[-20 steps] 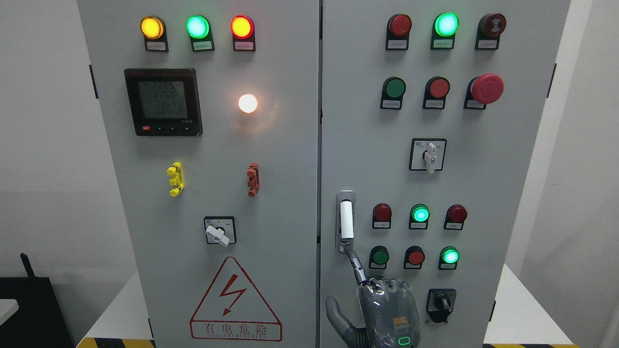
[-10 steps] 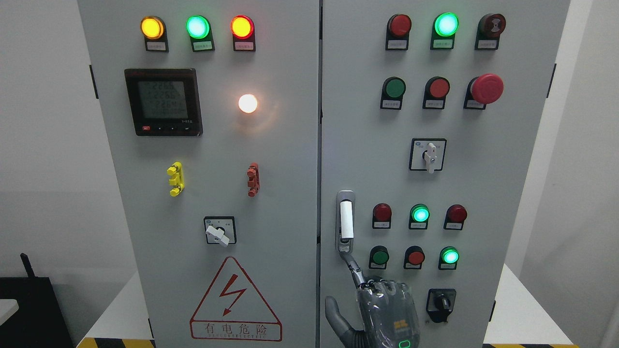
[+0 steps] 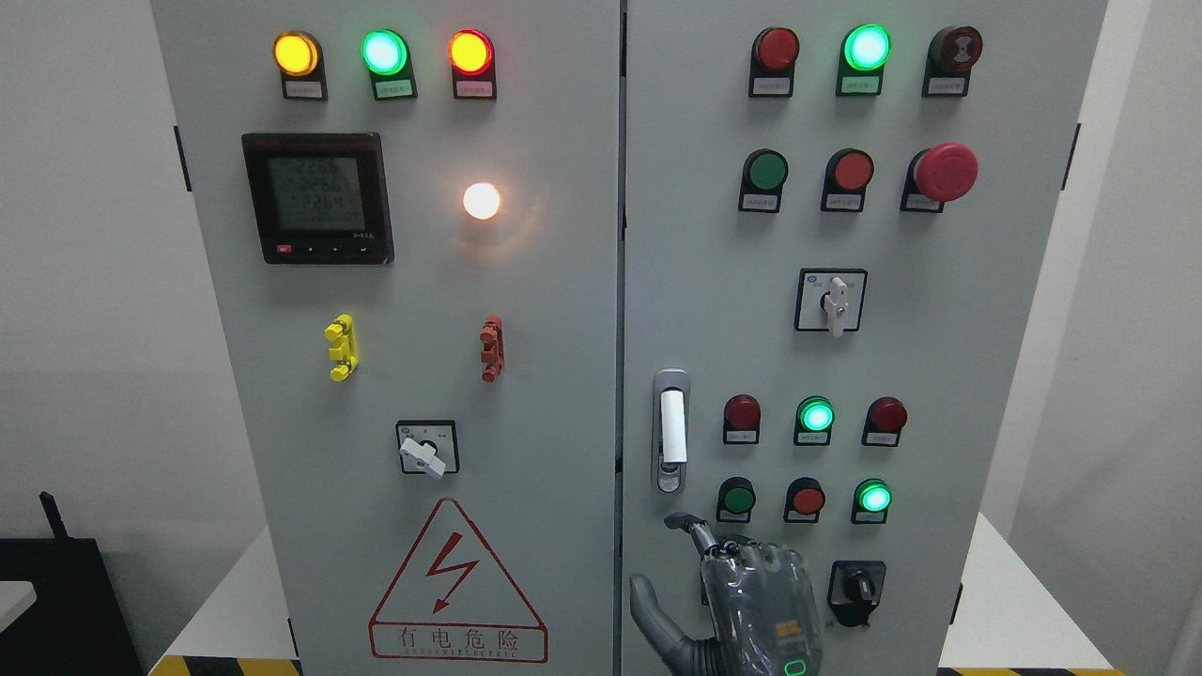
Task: Release door handle
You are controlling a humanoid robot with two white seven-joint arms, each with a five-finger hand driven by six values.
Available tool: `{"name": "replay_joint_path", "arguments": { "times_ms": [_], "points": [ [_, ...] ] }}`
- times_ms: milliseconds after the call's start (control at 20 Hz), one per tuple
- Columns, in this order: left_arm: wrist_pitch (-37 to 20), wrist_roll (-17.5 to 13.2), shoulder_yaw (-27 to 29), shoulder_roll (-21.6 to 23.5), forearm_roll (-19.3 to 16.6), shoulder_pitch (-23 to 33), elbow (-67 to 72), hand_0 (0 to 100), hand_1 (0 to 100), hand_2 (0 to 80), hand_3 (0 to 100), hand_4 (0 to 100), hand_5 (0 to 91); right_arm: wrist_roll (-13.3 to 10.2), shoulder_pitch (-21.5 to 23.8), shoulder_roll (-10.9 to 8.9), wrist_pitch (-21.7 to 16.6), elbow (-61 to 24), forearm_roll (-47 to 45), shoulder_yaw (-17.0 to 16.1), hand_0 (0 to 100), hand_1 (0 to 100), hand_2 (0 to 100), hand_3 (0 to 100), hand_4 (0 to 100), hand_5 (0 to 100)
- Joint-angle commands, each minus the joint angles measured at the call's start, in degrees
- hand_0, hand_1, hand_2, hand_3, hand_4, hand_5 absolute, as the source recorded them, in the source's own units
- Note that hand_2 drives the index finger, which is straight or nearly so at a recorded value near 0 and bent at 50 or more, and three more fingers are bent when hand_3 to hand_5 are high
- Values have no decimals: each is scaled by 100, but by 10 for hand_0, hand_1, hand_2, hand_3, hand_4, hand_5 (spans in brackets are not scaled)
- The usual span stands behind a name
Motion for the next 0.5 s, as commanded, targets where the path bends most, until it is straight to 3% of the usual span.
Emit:
{"name": "replay_joint_path", "arguments": {
  "times_ms": [0, 250, 450],
  "points": [
    [-3, 4, 0, 0, -158, 1, -53, 120, 389, 0, 0, 0, 0, 56, 3, 7, -2, -39, -58, -11, 340, 201, 986, 1000, 1000, 1000],
    [-3, 4, 0, 0, -158, -8, -53, 120, 389, 0, 0, 0, 0, 56, -14, 7, -2, -119, -49, -11, 335, 207, 1000, 1000, 1000, 1000],
    [-3, 4, 0, 0, -158, 1, -53, 120, 389, 0, 0, 0, 0, -5, -14, 7, -2, -154, -49, -11, 318, 298, 1000, 1000, 1000, 1000]
  ]
}}
